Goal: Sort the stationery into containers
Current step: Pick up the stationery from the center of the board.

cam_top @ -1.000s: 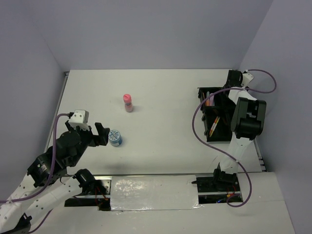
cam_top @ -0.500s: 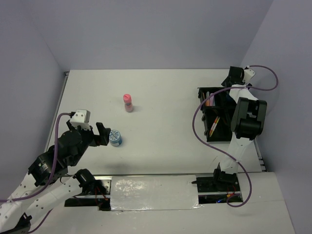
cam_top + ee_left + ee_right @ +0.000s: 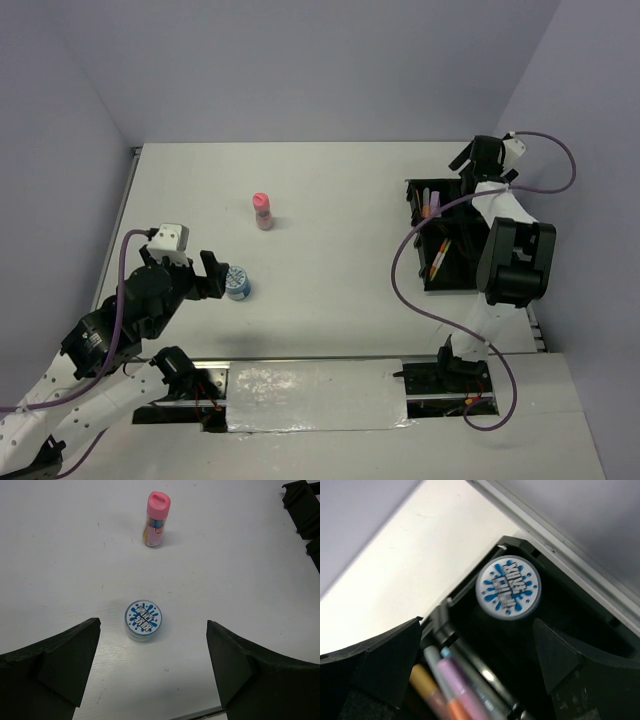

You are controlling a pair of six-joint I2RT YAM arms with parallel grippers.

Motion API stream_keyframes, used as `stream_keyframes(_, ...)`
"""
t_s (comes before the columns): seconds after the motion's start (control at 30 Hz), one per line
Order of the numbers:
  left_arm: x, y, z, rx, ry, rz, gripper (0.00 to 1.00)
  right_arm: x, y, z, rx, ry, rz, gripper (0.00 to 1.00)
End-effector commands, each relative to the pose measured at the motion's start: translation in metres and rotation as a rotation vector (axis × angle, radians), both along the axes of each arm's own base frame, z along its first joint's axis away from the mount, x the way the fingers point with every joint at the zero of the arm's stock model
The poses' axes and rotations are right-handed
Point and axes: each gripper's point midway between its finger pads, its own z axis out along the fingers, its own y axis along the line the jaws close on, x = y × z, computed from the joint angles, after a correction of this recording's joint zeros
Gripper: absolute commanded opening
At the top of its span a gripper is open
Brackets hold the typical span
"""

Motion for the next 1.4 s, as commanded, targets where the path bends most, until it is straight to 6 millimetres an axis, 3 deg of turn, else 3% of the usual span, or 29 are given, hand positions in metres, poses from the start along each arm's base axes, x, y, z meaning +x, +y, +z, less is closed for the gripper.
stream_keyframes(0.0, 0.004, -0.005, 0.005, 0.002, -0.026, -0.016, 0.99, 0.003, 0.015, 0.057, 0.007, -0.187, 0.027, 1.00)
stream_keyframes(0.1, 0.004, -0.004, 0.004, 0.005, -0.025, -0.011, 0.99, -0.004, 0.030, 0.077, 0.021, -0.242, 0.067, 1.00)
stream_keyframes(0.17, 0.005, -0.002, 0.006, 0.003, -0.025, -0.001, 0.99, -0.010, 0.042, 0.079, 0.033, -0.243, 0.099, 1.00)
stream_keyframes(0.2, 0.005, -0.001, 0.004, 0.007, -0.023, 0.006, 0.99, -0.012, 0.061, 0.090, 0.041, -0.265, 0.161, 1.00)
stream_keyframes(0.27, 0.006, 0.005, 0.005, 0.005, -0.022, 0.037, 0.99, -0.021, 0.084, 0.090, 0.045, -0.241, 0.211, 1.00)
stream_keyframes(0.37, 0.009, 0.023, 0.006, 0.003, -0.021, 0.137, 0.99, -0.045, 0.154, 0.088, 0.070, -0.194, 0.350, 1.00)
stream_keyframes(0.4, 0.012, 0.038, 0.007, 0.013, -0.023, 0.218, 0.99, -0.061, 0.198, 0.095, 0.070, -0.186, 0.454, 1.00)
stream_keyframes(0.5, 0.014, 0.067, 0.005, 0.026, -0.004, 0.385, 0.99, -0.097, 0.267, 0.099, 0.046, -0.169, 0.620, 1.00)
stream_keyframes(0.53, 0.014, 0.073, 0.006, 0.017, -0.003, 0.424, 0.99, -0.115, 0.314, 0.103, 0.042, -0.169, 0.720, 1.00)
stream_keyframes(0.57, 0.014, 0.079, 0.005, 0.022, 0.003, 0.457, 0.99, -0.126, 0.338, 0.106, 0.029, -0.171, 0.798, 1.00)
stream_keyframes(0.6, 0.013, 0.090, 0.005, 0.028, 0.008, 0.510, 0.99, -0.136, 0.359, 0.095, 0.033, -0.125, 0.855, 1.00)
stream_keyframes(0.63, 0.012, 0.096, 0.006, 0.025, 0.004, 0.547, 0.99, -0.155, 0.402, 0.102, 0.063, -0.129, 0.968, 1.00)
stream_keyframes(0.7, 0.009, 0.109, 0.009, 0.016, -0.007, 0.604, 0.99, -0.174, 0.448, 0.084, 0.054, -0.077, 1.100, 1.00)
stream_keyframes(0.73, 0.008, 0.110, 0.009, 0.007, -0.013, 0.606, 0.99, -0.180, 0.471, 0.090, 0.046, -0.088, 1.150, 1.00)
stream_keyframes(0.77, 0.006, 0.111, 0.012, -0.001, -0.028, 0.602, 0.99, -0.202, 0.503, 0.085, 0.005, -0.075, 1.254, 1.00)
stream_keyframes(0.8, 0.005, 0.111, 0.013, -0.010, -0.038, 0.598, 0.99, -0.207, 0.520, 0.050, -0.052, 0.021, 1.295, 1.00)
stream_keyframes(0.83, 0.007, 0.108, 0.013, -0.012, -0.044, 0.579, 0.99, -0.208, 0.541, 0.062, -0.076, 0.010, 1.323, 1.00)
stream_keyframes(0.87, 0.006, 0.108, 0.015, -0.019, -0.052, 0.572, 0.99, -0.222, 0.559, 0.054, -0.128, 0.045, 1.378, 1.00)
stream_keyframes(0.9, 0.006, 0.106, 0.015, -0.021, -0.055, 0.562, 0.99, -0.221, 0.575, 0.038, -0.175, 0.094, 1.392, 1.00)
stream_keyframes(0.93, 0.007, 0.106, 0.014, -0.018, -0.051, 0.557, 0.99, -0.226, 0.586, 0.030, -0.201, 0.108, 1.423, 1.00)
stream_keyframes(0.97, 0.008, 0.103, 0.013, -0.015, -0.045, 0.546, 0.99, -0.234, 0.599, 0.009, -0.237, 0.147, 1.465, 1.00)
stream_keyframes(1.0, 0.009, 0.102, 0.012, -0.010, -0.042, 0.539, 0.99, -0.237, 0.613, 0.016, -0.219, 0.127, 1.501, 1.00)
stream_keyframes(1.07, 0.012, 0.099, 0.009, -0.002, -0.027, 0.525, 1.00, -0.240, 0.625, 0.000, -0.219, 0.160, 1.538, 1.00)
stream_keyframes(1.1, 0.012, 0.099, 0.008, 0.003, -0.023, 0.522, 0.99, -0.243, 0.632, 0.001, -0.204, 0.155, 1.561, 1.00)
stream_keyframes(1.37, 0.015, 0.091, 0.009, 0.000, -0.026, 0.478, 0.99, -0.262, 0.657, -0.035, -0.187, 0.217, 1.694, 1.00)
